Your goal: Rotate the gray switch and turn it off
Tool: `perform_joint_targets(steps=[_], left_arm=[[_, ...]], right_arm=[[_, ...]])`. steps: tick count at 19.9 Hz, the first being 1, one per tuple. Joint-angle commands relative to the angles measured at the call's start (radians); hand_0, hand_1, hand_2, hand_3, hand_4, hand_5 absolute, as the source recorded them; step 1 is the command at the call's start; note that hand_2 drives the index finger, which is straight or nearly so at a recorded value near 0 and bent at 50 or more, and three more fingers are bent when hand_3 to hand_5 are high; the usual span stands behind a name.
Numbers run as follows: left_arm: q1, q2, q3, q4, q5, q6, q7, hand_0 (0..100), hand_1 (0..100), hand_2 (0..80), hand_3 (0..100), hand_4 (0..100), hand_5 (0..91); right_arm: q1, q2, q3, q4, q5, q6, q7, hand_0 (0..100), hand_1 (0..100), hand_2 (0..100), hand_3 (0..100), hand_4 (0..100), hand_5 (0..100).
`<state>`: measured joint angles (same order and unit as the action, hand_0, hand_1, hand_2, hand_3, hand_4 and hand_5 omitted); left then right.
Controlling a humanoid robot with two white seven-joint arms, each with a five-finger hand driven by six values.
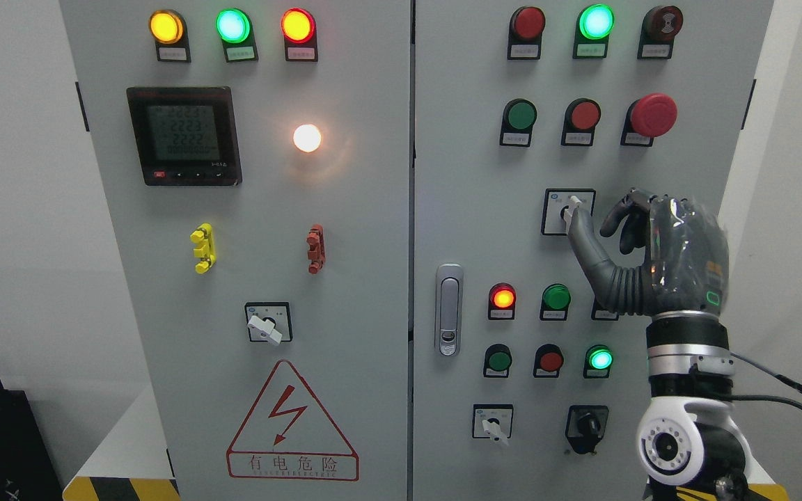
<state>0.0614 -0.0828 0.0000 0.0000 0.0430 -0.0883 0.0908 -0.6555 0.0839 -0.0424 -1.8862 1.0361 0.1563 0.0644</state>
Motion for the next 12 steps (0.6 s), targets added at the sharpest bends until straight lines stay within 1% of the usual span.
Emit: perform_joint_targets(steps=[1,2,3,4,5,6,7,8,9,10,11,12], left_arm=[[0.0,0.0,-0.002,0.014,0.0,0.001,0.003,12,39,0.0,0,0,0.0],[0.0,0.0,-0.002,0.014,0.0,0.001,0.001,12,39,0.0,0,0,0.0],[0.0,0.0,-0.002,0.014,0.0,0.001,0.003,12,39,0.0,0,0,0.0],[0.0,0.0,-0.002,0.014,0.0,0.001,0.003,12,39,0.0,0,0,0.0],[0.0,0.0,-0.002,0.014,0.0,0.001,0.003,12,39,0.0,0,0,0.0],[0.0,0.0,-0.002,0.014,0.0,0.001,0.001,12,39,0.0,0,0,0.0],[0.0,0.0,-0.002,0.014,0.0,0.001,0.003,12,39,0.0,0,0,0.0],[0.0,0.0,-0.002,0.014,0.0,0.001,0.003,12,39,0.0,0,0,0.0],[0.0,0.0,-0.002,0.014,0.0,0.001,0.003,12,39,0.0,0,0,0.0],[0.0,0.0,-0.002,0.014,0.0,0.001,0.001,12,39,0.0,0,0,0.0],[0.0,0.0,-0.002,0.014,0.0,0.001,0.003,12,39,0.0,0,0,0.0],[0.0,0.0,-0.002,0.015,0.0,0.001,0.003,12,39,0.0,0,0,0.0]], right_arm=[[0.054,0.007,-0.057,-0.134,-0.037,-0.093,-0.027,40,28,58,95,86,97],[0.063,0.007,-0.063,-0.14,-0.042,-0.127,-0.032,39,28,54,91,83,90],[0.072,0.007,-0.071,-0.145,-0.056,-0.154,-0.034,39,29,53,89,81,86],[0.083,0.007,-0.082,-0.148,-0.077,-0.185,-0.035,38,29,51,86,75,75],[0.097,0.007,-0.093,-0.151,-0.1,-0.219,-0.034,38,29,49,73,64,64],[0.111,0.005,-0.105,-0.151,-0.128,-0.26,-0.022,37,29,48,71,61,60],[0.122,0.005,-0.116,-0.149,-0.152,-0.3,-0.014,37,28,43,58,48,53],[0.131,0.004,-0.128,-0.148,-0.166,-0.334,-0.002,38,25,39,48,37,43],[0.138,0.004,-0.14,-0.149,-0.166,-0.355,0.009,38,24,39,46,36,41],[0.145,0.004,-0.158,-0.149,-0.166,-0.372,0.012,36,24,36,37,24,28],[0.152,0.002,-0.172,-0.149,-0.168,-0.389,0.014,35,24,32,32,18,21],[0.16,0.002,-0.183,-0.151,-0.168,-0.411,0.014,34,22,29,28,14,17]])
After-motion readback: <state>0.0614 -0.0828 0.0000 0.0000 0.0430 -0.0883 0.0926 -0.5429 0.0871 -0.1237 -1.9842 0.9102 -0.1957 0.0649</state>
